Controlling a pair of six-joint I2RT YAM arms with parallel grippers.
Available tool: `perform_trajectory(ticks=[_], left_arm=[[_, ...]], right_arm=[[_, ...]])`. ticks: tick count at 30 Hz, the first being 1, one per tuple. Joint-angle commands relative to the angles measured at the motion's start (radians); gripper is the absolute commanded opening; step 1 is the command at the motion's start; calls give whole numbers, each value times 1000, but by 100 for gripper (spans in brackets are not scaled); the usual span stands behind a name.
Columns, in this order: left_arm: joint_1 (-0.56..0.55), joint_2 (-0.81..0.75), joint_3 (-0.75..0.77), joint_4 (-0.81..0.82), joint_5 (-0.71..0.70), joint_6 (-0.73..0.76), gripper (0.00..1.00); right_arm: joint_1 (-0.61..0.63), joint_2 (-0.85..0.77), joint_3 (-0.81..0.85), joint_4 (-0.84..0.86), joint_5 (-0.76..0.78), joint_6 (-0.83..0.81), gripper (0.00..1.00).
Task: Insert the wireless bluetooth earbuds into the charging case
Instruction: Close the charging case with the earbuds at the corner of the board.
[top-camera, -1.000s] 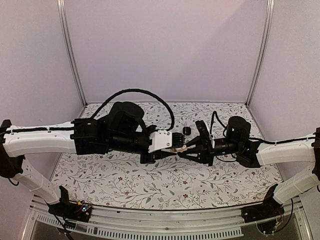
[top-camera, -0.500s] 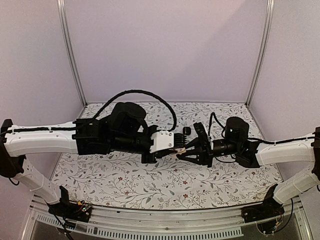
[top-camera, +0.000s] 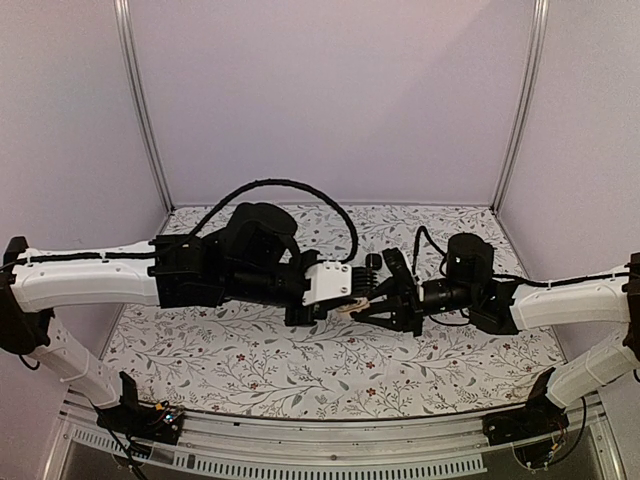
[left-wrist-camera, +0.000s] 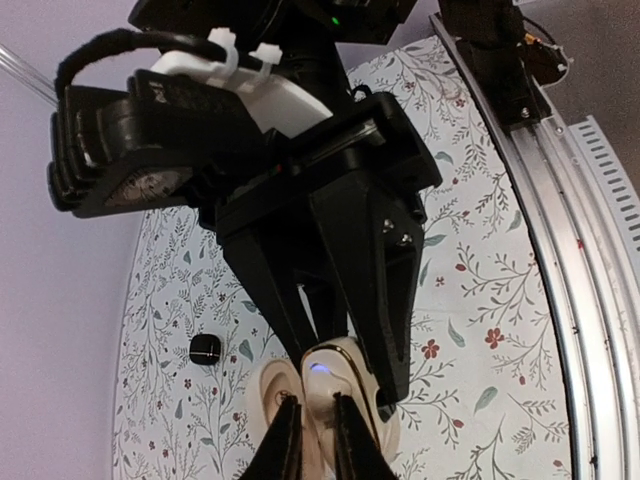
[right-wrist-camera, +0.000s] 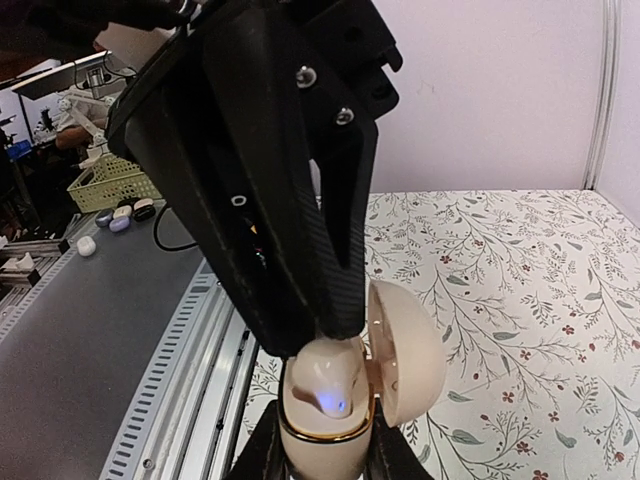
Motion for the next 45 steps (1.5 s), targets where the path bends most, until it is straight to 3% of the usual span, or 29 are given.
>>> perform_trajectory(ticks=[1, 8, 12, 17, 21, 33, 45], left_arm=[[-11, 7, 27, -37, 49, -1, 12], [-11, 4, 39, -36, 47, -19, 15], [-11, -76, 5, 40, 46, -58, 29], [31, -193, -79, 133, 57, -161, 63], [80, -206, -112, 116, 103, -226, 74], [90, -109, -104, 62, 233, -210, 74], [24, -37, -58, -19, 231, -147, 63]], right_arm=[[12, -2, 34, -8, 12, -20, 0], [13, 2, 36, -3, 14, -23, 0], [13, -3, 16, 11, 33, -15, 0], [13, -19, 8, 27, 36, 1, 0], [13, -32, 13, 29, 29, 5, 0], [13, -44, 39, 22, 10, 8, 0], [13, -41, 47, 22, 26, 12, 0]])
